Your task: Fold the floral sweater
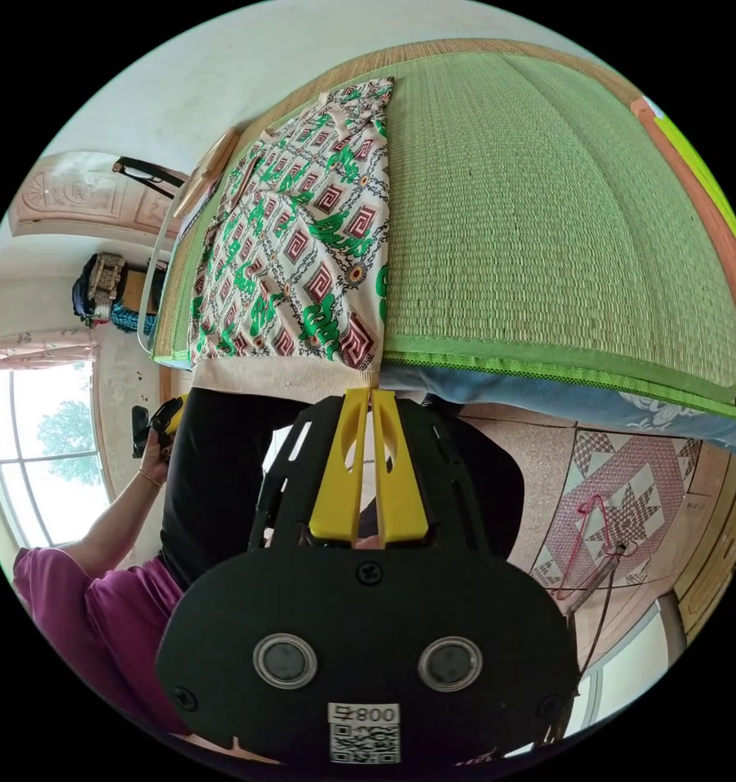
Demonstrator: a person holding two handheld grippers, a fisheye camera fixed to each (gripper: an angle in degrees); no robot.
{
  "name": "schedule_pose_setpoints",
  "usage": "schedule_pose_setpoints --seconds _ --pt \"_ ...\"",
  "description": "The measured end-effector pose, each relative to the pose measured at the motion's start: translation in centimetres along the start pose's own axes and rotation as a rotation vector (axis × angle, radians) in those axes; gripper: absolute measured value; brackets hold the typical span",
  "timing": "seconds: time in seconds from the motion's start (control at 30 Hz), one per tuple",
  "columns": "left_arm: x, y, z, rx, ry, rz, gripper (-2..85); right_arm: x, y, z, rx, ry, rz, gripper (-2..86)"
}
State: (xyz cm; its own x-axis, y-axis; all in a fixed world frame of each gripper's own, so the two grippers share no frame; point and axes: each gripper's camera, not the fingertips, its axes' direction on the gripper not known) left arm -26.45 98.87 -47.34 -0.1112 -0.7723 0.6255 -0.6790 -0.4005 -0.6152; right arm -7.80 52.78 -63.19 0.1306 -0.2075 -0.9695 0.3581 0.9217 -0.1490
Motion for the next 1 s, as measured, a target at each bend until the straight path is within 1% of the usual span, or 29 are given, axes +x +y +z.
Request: schedule_pose_setpoints --seconds 0.2,0.3,0.37,0.43,0.73,0.8,0.93,1.0 --pt "0.4 -1.6 0.2 0.006 0.007 0.029 9.4 -0.8 -0.6 0.5 -0.028 0.021 -0.002 -0.1" --pt "0.1 -2.4 0.1 0.021 0.074 0.024 9.9 -0.9 -0.7 0.6 -0.036 0.024 0.000 -0.1" --pt "-0.2 -3.0 0.2 0.032 0.163 0.017 10.2 -0.8 -0.7 0.5 -0.040 0.025 0.002 -0.1" --pt "-0.4 -3.4 0.4 0.023 0.196 0.012 10.3 -0.7 -0.6 0.5 -0.040 0.021 0.006 -0.1" --pt "-0.4 -4.2 -0.4 0.026 0.241 0.008 10.6 0.4 -0.2 0.7 -0.047 0.010 0.017 -0.1" --pt "-0.5 -4.4 -0.7 0.030 0.267 0.003 9.9 0.8 0.0 0.8 -0.051 0.012 0.016 -0.1" --pt "-0.2 -4.5 -1.6 0.036 0.346 0.000 4.0 1.4 0.4 0.9 -0.050 0.005 0.021 -0.1" --pt "0.3 -4.4 -2.5 0.038 0.350 0.006 2.8 2.0 0.8 0.8 -0.047 -0.005 0.021 -0.2"
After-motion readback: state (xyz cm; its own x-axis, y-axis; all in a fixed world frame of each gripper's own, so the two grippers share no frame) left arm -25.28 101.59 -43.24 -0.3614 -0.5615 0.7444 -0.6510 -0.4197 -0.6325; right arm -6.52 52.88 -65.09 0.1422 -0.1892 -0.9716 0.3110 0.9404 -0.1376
